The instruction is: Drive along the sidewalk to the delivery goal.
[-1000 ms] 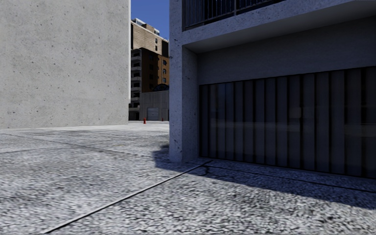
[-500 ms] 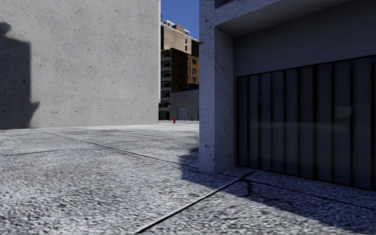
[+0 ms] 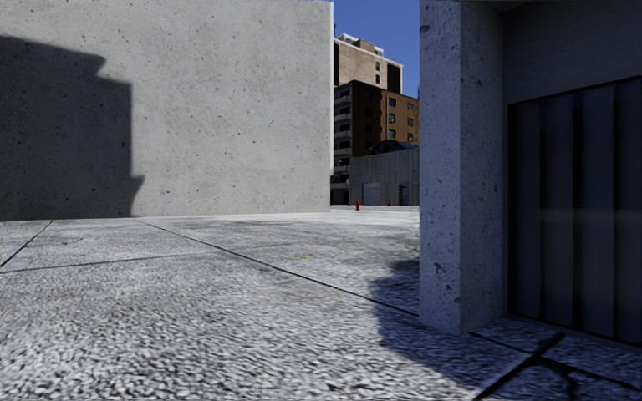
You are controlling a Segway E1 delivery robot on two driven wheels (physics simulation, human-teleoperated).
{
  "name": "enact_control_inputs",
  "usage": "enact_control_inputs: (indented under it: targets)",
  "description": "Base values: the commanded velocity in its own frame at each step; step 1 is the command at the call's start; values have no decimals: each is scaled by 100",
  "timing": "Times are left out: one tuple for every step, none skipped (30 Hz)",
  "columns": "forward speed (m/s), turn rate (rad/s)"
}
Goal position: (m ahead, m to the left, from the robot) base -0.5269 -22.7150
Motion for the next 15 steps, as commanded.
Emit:
enact_control_inputs:
  targets:
    - [129, 48]
    - [129, 48]
    - [129, 48]
    - [129, 48]
    - [129, 48]
    - [129, 48]
    - [130, 48]
    - [130, 48]
    - [130, 48]
    - [130, 48]
    - [130, 48]
    - [130, 48]
    - [131, 48]
    - [131, 48]
    - [132, 44]
